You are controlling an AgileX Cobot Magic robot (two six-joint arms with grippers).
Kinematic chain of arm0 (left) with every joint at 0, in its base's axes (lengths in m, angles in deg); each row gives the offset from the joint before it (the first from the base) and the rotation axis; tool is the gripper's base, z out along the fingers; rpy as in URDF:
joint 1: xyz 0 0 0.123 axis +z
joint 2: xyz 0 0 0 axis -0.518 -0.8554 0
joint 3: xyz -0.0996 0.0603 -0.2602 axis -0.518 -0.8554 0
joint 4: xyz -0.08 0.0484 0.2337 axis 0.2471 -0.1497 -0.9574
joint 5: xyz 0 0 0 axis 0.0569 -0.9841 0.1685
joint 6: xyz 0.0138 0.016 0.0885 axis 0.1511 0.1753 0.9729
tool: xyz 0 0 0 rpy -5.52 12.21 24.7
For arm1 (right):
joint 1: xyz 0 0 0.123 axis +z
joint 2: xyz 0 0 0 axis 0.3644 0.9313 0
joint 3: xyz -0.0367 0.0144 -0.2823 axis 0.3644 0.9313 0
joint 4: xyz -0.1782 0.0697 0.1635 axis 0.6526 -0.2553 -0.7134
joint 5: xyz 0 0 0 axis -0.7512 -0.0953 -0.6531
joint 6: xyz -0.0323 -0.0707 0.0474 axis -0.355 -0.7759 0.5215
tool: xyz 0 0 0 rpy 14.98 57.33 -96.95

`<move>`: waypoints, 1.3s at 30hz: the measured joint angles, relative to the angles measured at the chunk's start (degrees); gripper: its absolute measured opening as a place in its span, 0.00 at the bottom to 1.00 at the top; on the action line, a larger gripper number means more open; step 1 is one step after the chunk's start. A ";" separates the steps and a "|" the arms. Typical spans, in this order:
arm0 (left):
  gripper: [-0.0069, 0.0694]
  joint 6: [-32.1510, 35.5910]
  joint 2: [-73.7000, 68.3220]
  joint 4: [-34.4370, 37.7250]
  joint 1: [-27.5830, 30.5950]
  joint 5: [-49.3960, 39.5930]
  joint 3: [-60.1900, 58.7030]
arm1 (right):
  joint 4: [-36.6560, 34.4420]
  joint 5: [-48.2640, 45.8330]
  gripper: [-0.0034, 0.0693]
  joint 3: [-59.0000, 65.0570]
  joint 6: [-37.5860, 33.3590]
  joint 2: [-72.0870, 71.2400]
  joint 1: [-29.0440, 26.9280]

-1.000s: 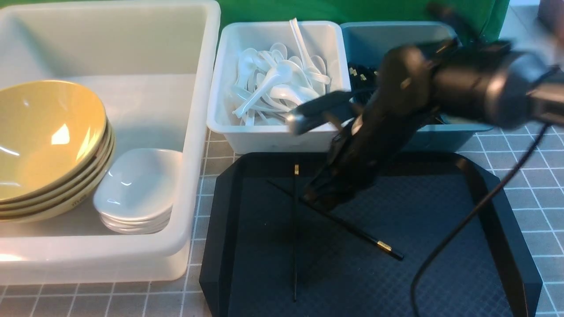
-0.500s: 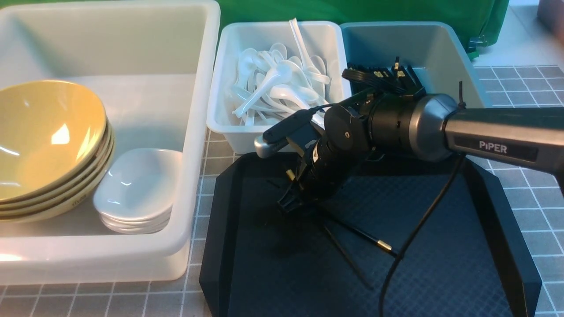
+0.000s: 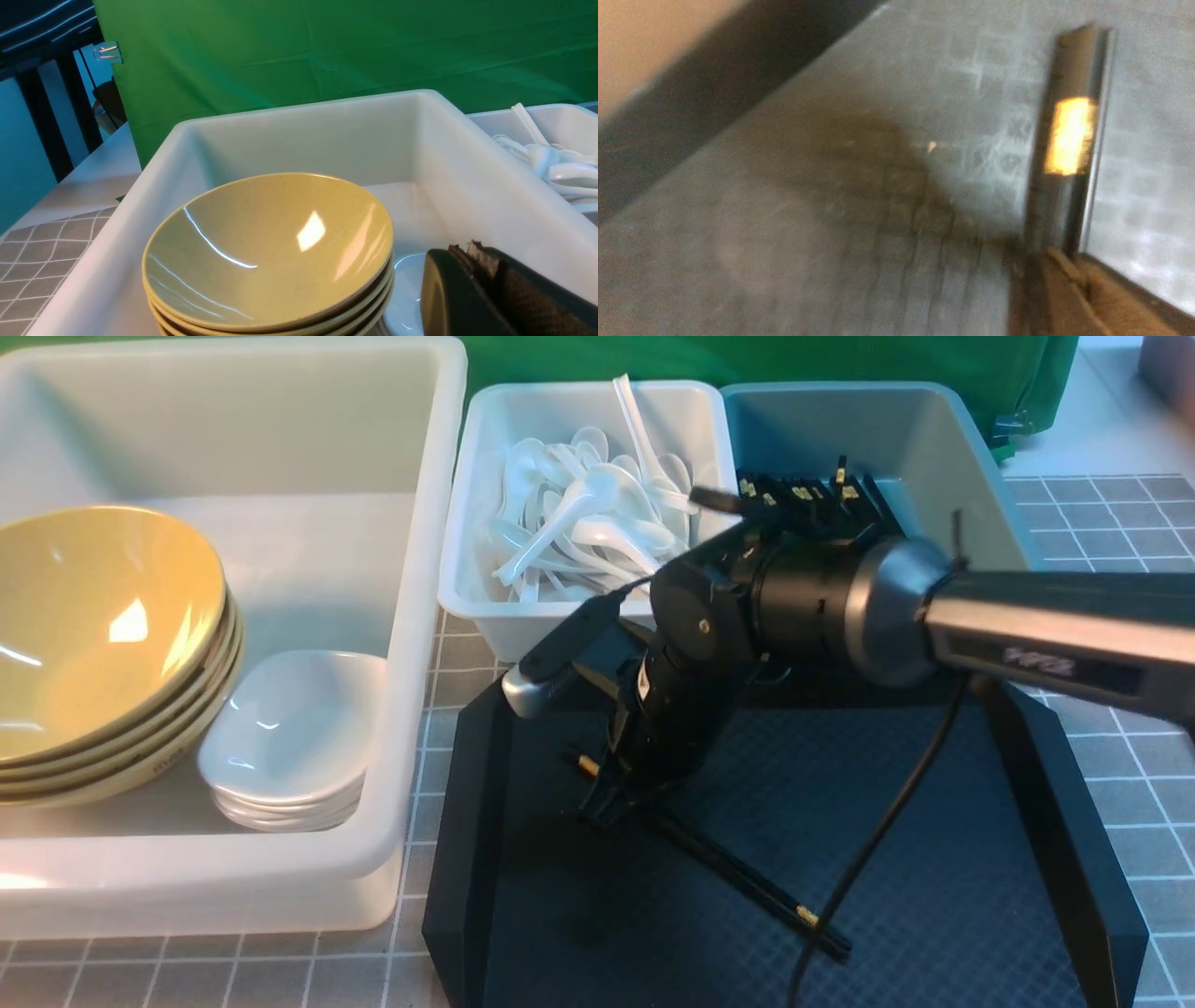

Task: On grey table put chopsticks spoon bowls plates into blue grey white boxes.
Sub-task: 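Move the grippers toward the tableware on the black tray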

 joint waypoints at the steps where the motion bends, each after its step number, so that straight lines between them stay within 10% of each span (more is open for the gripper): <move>1: 0.08 0.00 0.00 0.00 0.00 0.00 0.00 | 0.00 -0.12 0.11 0.00 0.00 -0.40 0.06; 13: 0.08 0.00 0.00 0.00 0.00 0.00 0.00 | 2.32 -5.96 0.11 -0.20 -0.49 -15.65 -6.46; 26: 0.08 0.00 0.00 0.00 0.00 0.00 0.00 | 0.60 -9.55 0.58 -0.32 -2.76 4.19 -1.84; 34: 0.08 0.00 0.00 0.00 0.00 0.00 0.00 | 1.79 -9.18 0.22 -0.92 -2.33 4.64 -1.84; 39: 0.08 0.00 0.00 0.00 0.00 0.00 0.00 | 0.98 -8.24 0.22 0.06 -2.18 1.11 -1.04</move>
